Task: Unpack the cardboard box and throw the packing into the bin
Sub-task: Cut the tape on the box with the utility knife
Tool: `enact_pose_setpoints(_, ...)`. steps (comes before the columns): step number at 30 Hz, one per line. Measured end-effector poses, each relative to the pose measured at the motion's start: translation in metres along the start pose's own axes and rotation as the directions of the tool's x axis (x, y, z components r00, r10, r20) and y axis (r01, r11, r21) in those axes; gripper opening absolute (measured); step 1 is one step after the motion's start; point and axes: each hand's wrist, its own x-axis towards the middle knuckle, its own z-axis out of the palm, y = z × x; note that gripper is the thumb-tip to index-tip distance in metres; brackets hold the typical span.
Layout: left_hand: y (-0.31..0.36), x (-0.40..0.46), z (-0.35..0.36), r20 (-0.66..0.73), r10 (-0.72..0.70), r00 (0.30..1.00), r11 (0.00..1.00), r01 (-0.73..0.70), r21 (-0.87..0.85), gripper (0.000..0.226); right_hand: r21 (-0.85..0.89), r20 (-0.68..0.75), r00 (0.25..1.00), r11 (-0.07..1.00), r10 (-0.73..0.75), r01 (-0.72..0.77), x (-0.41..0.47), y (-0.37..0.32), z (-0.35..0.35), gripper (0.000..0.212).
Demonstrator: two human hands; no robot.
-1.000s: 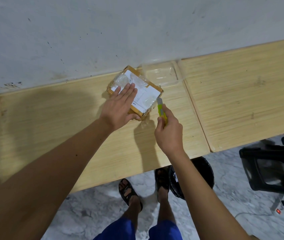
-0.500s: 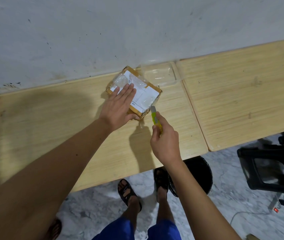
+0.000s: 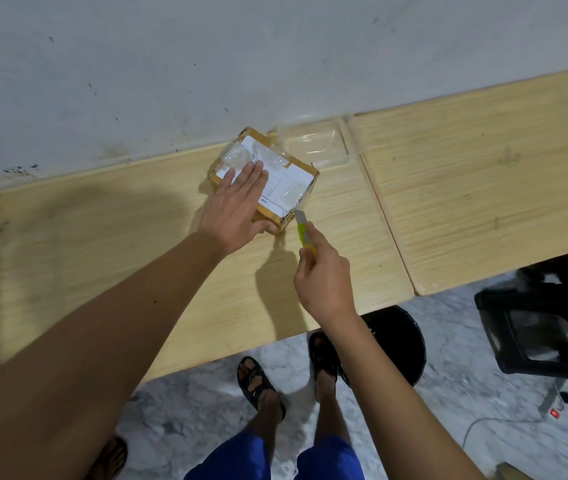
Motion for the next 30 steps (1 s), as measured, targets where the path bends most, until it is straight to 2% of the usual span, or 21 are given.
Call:
enact_pose_setpoints(6, -0.001, 0.002, -0.001, 0.000, -0.005, 1.000, 1.000, 0.005, -0.008, 0.106, 0.043, -0.060, 0.998, 0.998, -0.036, 0.039, -0.004, 0.009, 0.002, 0.046)
enact_pose_setpoints(10, -0.002, 0.001, 0.000, 0.000, -0.004, 1.000, 1.000, 0.004, -0.022, 0.106, 0.283, -0.061, 0.997, 0.959, 0.039, -0.021, -0.005, 0.016, -0.005, 0.039)
enact_pose_setpoints(13, -0.003, 0.001, 0.001, -0.009, -0.001, 1.000, 1.000, 0.001, -0.029, 0.105, 0.537, -0.023, 0.993, 0.839, 0.120, -0.089, -0.001, 0.014, -0.015, 0.030)
enact_pose_setpoints(15, -0.003, 0.001, 0.002, -0.016, -0.001, 1.000, 0.999, 0.001, -0.038, 0.105, 0.624, 0.026, 0.992, 0.773, 0.122, -0.112, 0.004, 0.008, -0.023, 0.031)
enact_pose_setpoints(22, -0.004, 0.001, 0.004, -0.030, 0.003, 1.000, 0.998, -0.005, -0.063, 0.104, 0.779, 0.178, 0.984, 0.615, -0.029, -0.123, 0.004, -0.004, -0.032, 0.051)
enact_pose_setpoints(27, -0.005, 0.000, 0.007, -0.033, 0.003, 0.999, 0.998, -0.005, -0.062, 0.100, 0.904, 0.249, 0.959, 0.389, -0.136, -0.179, -0.003, -0.015, -0.043, 0.073)
enact_pose_setpoints(30, -0.003, 0.000, 0.006, -0.029, -0.003, 1.000, 0.999, 0.002, -0.045, 0.096, 0.910, 0.283, 0.943, 0.360, -0.176, -0.206, -0.002, -0.016, -0.049, 0.080)
